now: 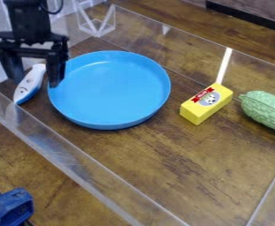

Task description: Remove the white object from inside the blue tray and put it on the table

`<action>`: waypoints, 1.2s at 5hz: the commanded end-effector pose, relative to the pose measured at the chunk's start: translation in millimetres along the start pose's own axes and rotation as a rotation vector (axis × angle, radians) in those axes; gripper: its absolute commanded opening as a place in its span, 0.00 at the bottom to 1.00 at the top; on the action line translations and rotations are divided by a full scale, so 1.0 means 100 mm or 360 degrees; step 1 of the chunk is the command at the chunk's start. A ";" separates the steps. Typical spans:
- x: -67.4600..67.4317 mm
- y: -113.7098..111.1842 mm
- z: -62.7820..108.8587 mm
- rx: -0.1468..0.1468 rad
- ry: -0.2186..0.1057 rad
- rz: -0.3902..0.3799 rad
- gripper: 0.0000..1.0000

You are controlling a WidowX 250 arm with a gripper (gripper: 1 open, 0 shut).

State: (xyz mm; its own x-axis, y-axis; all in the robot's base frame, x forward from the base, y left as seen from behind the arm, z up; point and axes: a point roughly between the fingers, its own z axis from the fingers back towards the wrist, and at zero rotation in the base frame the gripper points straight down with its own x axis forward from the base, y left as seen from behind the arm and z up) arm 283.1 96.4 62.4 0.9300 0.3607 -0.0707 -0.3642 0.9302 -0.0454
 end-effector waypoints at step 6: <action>0.18 0.23 -0.34 0.0024 -0.0048 0.0130 1.00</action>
State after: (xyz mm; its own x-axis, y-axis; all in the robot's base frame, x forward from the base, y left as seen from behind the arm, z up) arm 293.2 115.0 28.6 0.9099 0.4118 -0.0498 -0.4133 0.9103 -0.0237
